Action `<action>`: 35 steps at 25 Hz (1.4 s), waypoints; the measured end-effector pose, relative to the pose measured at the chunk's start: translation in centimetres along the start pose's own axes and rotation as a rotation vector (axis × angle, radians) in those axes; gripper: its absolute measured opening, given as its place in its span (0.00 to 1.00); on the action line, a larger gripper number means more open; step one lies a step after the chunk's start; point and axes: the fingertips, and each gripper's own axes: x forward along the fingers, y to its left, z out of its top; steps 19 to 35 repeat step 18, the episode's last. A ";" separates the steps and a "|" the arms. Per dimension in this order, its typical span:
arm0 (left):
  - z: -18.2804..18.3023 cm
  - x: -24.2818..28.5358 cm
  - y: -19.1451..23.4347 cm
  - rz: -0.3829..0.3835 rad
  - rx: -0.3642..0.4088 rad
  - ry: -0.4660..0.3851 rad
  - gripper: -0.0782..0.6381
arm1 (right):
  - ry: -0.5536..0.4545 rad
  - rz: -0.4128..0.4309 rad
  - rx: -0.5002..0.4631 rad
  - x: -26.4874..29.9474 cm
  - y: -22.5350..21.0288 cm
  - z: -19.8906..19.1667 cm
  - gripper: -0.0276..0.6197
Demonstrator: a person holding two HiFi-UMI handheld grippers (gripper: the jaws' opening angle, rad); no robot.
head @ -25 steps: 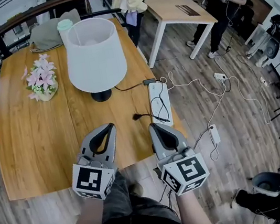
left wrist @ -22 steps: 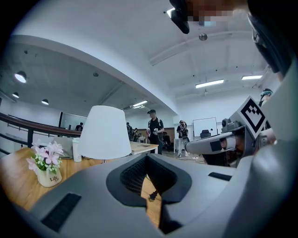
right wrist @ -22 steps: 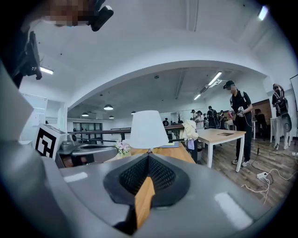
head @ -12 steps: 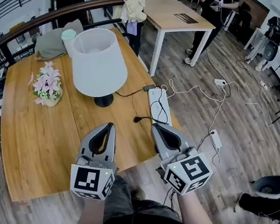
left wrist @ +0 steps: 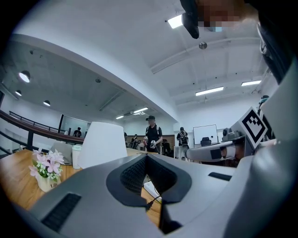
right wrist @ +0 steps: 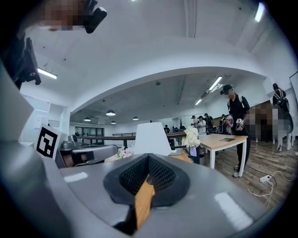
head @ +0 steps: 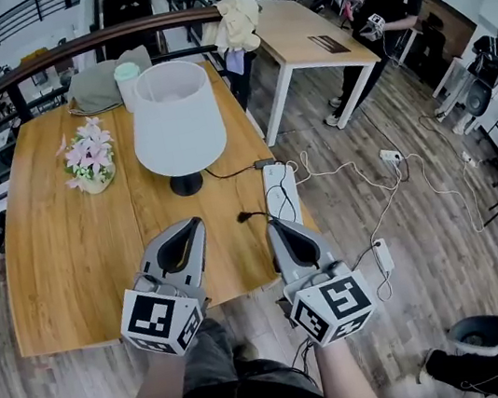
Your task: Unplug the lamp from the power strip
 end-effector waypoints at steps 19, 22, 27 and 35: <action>1.7 -0.8 -0.6 -0.002 -0.016 -0.018 0.10 | -0.013 0.055 0.006 -0.7 1.2 1.0 0.05; 1.7 -0.8 -0.6 -0.002 -0.016 -0.018 0.10 | -0.013 0.055 0.006 -0.7 1.2 1.0 0.05; 1.7 -0.8 -0.6 -0.002 -0.016 -0.018 0.10 | -0.013 0.055 0.006 -0.7 1.2 1.0 0.05; 1.7 -0.8 -0.6 -0.002 -0.016 -0.018 0.10 | -0.013 0.055 0.006 -0.7 1.2 1.0 0.05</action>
